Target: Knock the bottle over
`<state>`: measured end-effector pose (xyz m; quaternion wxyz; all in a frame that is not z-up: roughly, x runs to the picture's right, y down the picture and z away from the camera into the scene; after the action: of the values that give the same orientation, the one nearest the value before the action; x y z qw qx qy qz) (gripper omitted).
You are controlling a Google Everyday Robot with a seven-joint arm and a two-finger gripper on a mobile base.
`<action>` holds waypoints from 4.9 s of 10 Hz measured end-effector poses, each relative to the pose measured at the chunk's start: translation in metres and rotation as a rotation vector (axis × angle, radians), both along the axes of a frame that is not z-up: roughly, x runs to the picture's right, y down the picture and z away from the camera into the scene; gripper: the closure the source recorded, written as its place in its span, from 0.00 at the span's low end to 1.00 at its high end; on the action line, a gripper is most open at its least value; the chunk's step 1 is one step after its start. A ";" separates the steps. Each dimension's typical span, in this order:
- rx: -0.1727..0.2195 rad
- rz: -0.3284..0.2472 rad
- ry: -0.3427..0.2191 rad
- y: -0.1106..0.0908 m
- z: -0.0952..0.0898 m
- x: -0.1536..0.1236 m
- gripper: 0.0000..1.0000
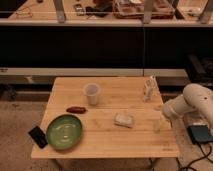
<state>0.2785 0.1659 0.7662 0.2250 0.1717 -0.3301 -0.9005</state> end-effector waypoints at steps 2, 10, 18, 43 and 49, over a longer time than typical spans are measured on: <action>0.000 0.000 0.000 0.000 0.000 0.000 0.20; 0.000 0.000 0.000 0.000 0.000 0.000 0.20; 0.319 0.093 0.192 -0.099 0.029 0.087 0.74; 0.754 -0.098 0.342 -0.204 0.108 0.119 0.93; 0.812 -0.347 0.472 -0.220 0.146 0.103 0.93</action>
<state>0.3814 -0.0542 0.9126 0.0553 -0.0205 0.0832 -0.9948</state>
